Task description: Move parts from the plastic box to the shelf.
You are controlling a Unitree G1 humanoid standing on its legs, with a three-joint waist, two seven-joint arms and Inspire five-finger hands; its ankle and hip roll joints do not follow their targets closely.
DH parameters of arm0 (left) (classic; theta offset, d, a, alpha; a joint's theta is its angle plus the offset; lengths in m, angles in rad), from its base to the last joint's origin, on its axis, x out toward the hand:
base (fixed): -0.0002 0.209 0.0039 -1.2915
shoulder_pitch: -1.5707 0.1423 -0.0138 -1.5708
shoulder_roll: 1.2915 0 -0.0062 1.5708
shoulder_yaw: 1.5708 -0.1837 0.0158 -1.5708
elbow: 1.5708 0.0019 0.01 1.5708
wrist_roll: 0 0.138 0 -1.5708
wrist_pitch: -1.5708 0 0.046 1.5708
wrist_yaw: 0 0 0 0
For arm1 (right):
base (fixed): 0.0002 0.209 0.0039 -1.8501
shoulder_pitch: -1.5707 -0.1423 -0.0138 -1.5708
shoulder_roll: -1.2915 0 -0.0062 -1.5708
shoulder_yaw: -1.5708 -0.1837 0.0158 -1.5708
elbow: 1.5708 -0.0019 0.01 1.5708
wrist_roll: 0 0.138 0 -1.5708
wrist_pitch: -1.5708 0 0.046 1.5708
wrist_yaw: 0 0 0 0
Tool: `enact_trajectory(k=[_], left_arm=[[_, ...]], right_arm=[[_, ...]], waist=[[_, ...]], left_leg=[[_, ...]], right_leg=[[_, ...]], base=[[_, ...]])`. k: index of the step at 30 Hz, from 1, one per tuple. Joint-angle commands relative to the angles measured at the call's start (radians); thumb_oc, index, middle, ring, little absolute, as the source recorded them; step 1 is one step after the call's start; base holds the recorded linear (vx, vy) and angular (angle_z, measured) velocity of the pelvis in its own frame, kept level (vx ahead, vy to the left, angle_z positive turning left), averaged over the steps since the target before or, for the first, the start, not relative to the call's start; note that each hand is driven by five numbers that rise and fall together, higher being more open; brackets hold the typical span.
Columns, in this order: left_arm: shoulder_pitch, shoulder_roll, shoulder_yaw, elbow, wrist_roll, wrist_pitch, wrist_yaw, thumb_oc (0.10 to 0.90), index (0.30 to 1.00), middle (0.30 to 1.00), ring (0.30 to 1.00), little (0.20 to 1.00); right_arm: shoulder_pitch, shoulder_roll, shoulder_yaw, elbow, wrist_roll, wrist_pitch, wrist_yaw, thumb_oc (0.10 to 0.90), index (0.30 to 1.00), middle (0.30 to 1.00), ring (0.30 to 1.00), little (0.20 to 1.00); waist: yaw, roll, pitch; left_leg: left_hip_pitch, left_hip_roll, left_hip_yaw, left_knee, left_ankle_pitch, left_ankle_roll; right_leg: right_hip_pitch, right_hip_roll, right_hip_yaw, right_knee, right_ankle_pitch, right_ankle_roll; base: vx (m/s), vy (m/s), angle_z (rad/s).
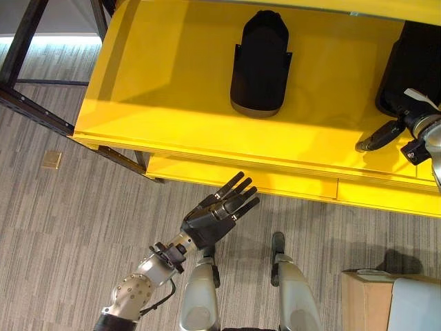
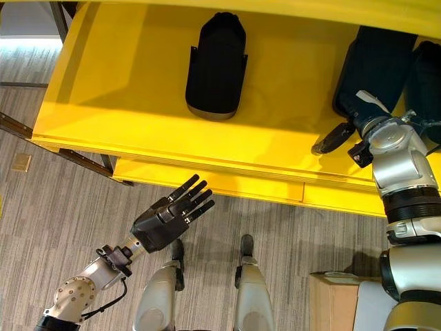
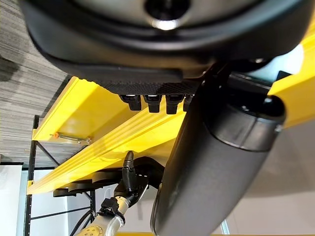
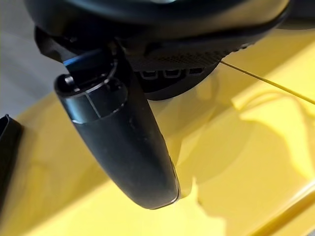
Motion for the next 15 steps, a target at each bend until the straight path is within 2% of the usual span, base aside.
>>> enact_trajectory(k=[1, 4, 6, 8, 12, 15], left_arm=[[0.005, -0.008, -0.023, -0.146, -0.052, -0.037, -0.034, 0.900, 1.000, 1.000, 1.000, 1.000], [-0.035, -0.035, -0.021, -0.119, -0.038, -0.005, -0.005, 0.900, 1.000, 1.000, 1.000, 1.000], [-0.067, -0.064, -0.031, -0.064, 0.016, -0.005, -0.025, 0.900, 1.000, 1.000, 1.000, 1.000], [-0.076, -0.076, -0.042, -0.037, 0.044, -0.017, -0.042, 0.900, 1.000, 1.000, 1.000, 1.000], [-0.109, -0.111, -0.102, 0.044, 0.114, -0.098, -0.062, 0.900, 1.000, 1.000, 1.000, 1.000], [-0.142, -0.142, -0.151, 0.092, 0.146, -0.166, -0.040, 0.900, 1.000, 1.000, 1.000, 1.000]], right_arm=[[-0.033, 0.045, 0.089, -0.079, 0.021, -0.077, 0.086, 0.900, 1.000, 1.000, 1.000, 1.000], [-0.045, 0.053, 0.116, -0.072, 0.014, -0.098, 0.094, 0.900, 1.000, 1.000, 1.000, 1.000], [-0.062, 0.056, 0.143, -0.058, 0.042, -0.131, 0.093, 0.900, 1.000, 1.000, 1.000, 1.000], [-0.064, 0.059, 0.150, -0.063, 0.052, -0.136, 0.083, 0.900, 1.000, 1.000, 1.000, 1.000], [-0.069, 0.096, 0.180, -0.095, 0.075, -0.134, 0.048, 0.900, 1.000, 1.000, 1.000, 1.000], [-0.061, 0.142, 0.185, -0.119, 0.100, -0.104, 0.005, 0.900, 1.000, 1.000, 1.000, 1.000]], waist=[[0.027, 0.013, -0.023], [0.042, 0.002, -0.029], [0.045, -0.012, -0.031], [0.045, -0.018, -0.031], [0.037, -0.043, -0.026], [0.026, -0.061, -0.023]], left_leg=[[-0.015, -0.005, -0.024, 0.004, -0.004, 0.022], [-0.025, -0.011, -0.032, 0.018, -0.007, 0.026], [-0.037, -0.008, -0.035, 0.023, -0.007, 0.023], [-0.042, -0.004, -0.035, 0.027, -0.006, 0.021], [-0.055, 0.011, -0.029, 0.034, -0.006, 0.018], [-0.060, 0.019, -0.025, 0.037, -0.005, 0.017]], right_leg=[[0.005, -0.013, -0.026, 0.176, -0.179, -0.016], [0.000, -0.015, -0.038, 0.188, -0.182, -0.011], [-0.005, -0.009, -0.043, 0.185, -0.178, -0.011], [-0.007, -0.007, -0.046, 0.185, -0.175, -0.010], [-0.012, 0.004, -0.044, 0.183, -0.166, -0.008], [-0.013, 0.011, -0.039, 0.181, -0.162, -0.008]], base=[[0.00, 0.000, 0.00], [0.01, -0.066, 0.03], [-0.01, -0.123, 0.03], [-0.01, -0.074, 0.03], [-0.01, -0.079, -0.01], [-0.01, -0.049, -0.02]])
